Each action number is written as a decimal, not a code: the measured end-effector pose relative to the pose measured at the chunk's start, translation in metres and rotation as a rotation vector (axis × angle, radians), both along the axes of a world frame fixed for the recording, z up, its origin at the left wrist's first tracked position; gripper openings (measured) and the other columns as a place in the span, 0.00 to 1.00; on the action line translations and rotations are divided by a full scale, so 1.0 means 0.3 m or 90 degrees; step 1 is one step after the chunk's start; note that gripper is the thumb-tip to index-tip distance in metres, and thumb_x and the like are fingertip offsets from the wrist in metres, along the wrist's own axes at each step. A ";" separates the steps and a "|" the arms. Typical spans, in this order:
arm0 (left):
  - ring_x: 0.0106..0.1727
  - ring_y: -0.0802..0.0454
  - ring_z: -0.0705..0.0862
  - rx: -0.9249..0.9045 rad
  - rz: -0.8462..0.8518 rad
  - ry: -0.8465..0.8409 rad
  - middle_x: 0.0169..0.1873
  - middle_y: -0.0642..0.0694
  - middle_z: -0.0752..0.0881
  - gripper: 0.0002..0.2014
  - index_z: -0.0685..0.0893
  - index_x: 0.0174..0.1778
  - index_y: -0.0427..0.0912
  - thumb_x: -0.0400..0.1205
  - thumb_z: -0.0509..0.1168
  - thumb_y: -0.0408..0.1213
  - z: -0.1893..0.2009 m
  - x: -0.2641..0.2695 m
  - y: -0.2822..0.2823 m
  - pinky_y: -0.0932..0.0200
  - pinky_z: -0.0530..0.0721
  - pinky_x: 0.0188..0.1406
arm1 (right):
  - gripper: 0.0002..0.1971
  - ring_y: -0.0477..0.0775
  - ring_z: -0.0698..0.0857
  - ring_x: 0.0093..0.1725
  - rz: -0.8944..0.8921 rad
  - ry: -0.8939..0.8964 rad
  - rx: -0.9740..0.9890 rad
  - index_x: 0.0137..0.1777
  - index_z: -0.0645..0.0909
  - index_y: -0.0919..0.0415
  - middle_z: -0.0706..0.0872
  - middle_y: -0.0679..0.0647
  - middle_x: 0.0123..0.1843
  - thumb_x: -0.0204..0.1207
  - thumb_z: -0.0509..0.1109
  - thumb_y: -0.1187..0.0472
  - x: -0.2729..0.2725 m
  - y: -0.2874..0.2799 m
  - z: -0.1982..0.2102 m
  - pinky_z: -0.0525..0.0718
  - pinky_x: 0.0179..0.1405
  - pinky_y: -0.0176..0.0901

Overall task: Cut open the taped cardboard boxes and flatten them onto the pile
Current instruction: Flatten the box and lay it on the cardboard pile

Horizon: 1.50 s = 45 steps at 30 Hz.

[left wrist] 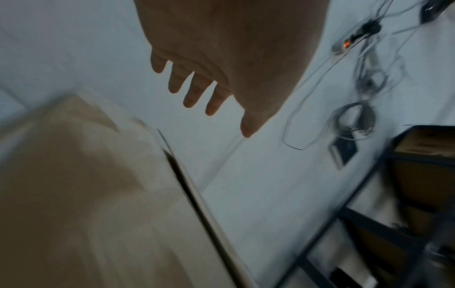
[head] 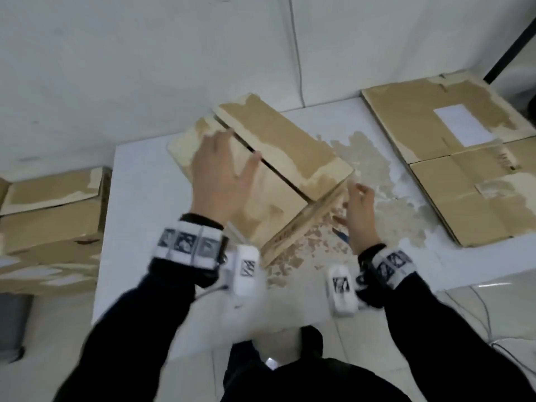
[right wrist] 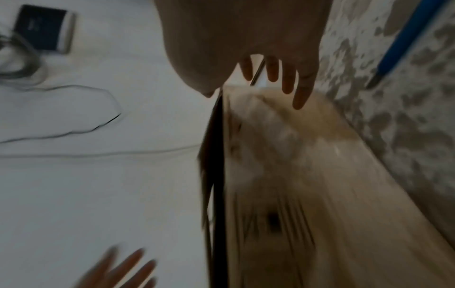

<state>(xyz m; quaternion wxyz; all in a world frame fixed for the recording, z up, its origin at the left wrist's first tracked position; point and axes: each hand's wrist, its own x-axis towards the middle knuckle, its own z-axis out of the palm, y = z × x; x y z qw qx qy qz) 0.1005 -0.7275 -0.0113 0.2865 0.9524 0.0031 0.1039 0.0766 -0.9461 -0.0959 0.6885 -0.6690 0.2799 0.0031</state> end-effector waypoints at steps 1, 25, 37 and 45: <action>0.81 0.42 0.59 0.010 -0.040 -0.014 0.79 0.39 0.65 0.33 0.62 0.80 0.41 0.82 0.56 0.56 -0.002 -0.055 -0.093 0.42 0.57 0.80 | 0.29 0.54 0.73 0.70 0.024 0.020 0.023 0.77 0.62 0.50 0.68 0.53 0.75 0.81 0.54 0.36 0.047 -0.032 0.007 0.78 0.66 0.58; 0.74 0.62 0.71 -0.431 0.050 -0.057 0.74 0.48 0.71 0.36 0.56 0.82 0.42 0.81 0.64 0.46 -0.173 -0.264 -0.150 0.55 0.73 0.72 | 0.20 0.52 0.82 0.59 0.188 -0.358 -0.046 0.65 0.74 0.53 0.83 0.49 0.59 0.75 0.73 0.59 -0.010 0.004 0.089 0.83 0.54 0.44; 0.84 0.49 0.55 -0.071 0.199 0.009 0.84 0.47 0.53 0.36 0.61 0.82 0.59 0.78 0.65 0.59 0.023 -0.289 -0.029 0.45 0.59 0.81 | 0.26 0.43 0.66 0.75 0.566 -0.544 -0.398 0.77 0.69 0.54 0.70 0.45 0.76 0.79 0.67 0.54 -0.140 0.133 0.017 0.63 0.77 0.42; 0.81 0.58 0.58 -0.163 0.258 -0.009 0.83 0.51 0.58 0.19 0.81 0.70 0.48 0.82 0.67 0.41 -0.114 -0.363 0.180 0.68 0.57 0.71 | 0.24 0.67 0.75 0.58 0.416 0.163 -0.696 0.56 0.77 0.68 0.76 0.66 0.57 0.71 0.76 0.48 -0.131 -0.298 -0.317 0.74 0.55 0.55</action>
